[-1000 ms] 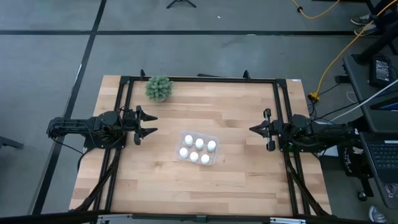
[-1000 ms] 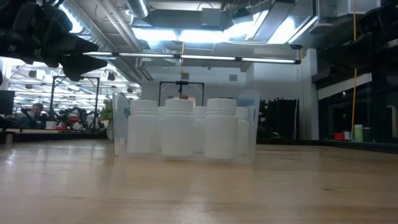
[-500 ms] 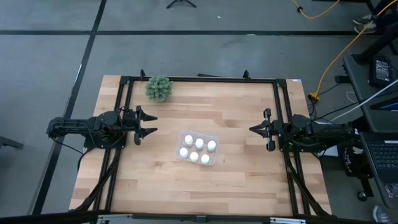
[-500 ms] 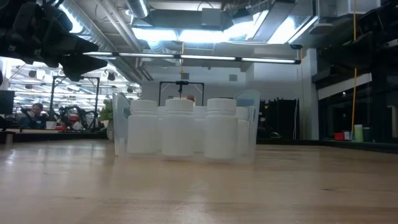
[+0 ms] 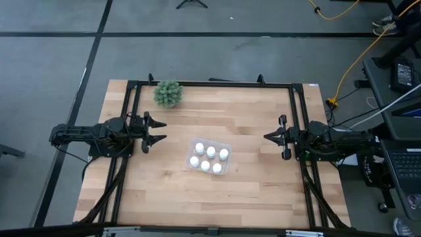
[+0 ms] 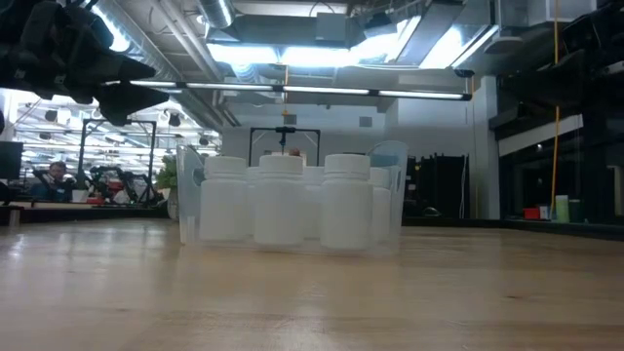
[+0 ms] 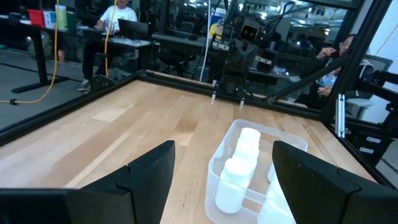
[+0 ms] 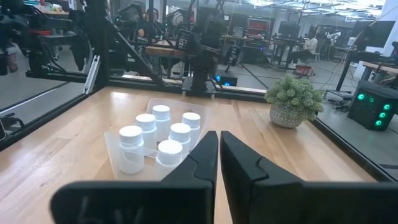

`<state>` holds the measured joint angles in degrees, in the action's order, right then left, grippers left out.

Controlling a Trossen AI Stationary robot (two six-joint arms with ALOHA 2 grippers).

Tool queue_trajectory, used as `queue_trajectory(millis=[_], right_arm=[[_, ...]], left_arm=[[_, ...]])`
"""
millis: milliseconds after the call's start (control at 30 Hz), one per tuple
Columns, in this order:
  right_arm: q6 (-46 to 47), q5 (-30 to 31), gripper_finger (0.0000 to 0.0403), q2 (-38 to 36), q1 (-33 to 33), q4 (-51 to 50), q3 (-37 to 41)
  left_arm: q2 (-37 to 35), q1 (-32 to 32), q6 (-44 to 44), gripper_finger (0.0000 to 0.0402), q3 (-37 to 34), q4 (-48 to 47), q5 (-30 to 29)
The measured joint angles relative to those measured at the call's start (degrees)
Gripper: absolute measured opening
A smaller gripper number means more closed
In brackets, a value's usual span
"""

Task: Pick and place pill bottles into a basket
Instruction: Return to Home Position

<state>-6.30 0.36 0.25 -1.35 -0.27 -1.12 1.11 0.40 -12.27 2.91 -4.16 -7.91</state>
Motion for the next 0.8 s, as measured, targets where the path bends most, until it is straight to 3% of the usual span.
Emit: queue_trajectory(millis=[200, 567, 800], right_arm=[[0.0, 0.0, 0.0023, 0.0, 0.0, 0.0, 0.0], [0.0, 0.0, 0.0024, 0.0, 0.0, 0.0, 0.0], [0.0, 0.0, 0.0024, 0.0, 0.0, 0.0, 0.0]], left_arm=[[0.0, 0.0, 0.0, 0.0262, 0.0, 0.7, -0.1], [0.0, 0.0, 0.4, 0.0262, 0.0, 0.6, -7.8], [0.3, 0.0, 2.7, 0.0246, 0.0, -0.3, -6.0]])
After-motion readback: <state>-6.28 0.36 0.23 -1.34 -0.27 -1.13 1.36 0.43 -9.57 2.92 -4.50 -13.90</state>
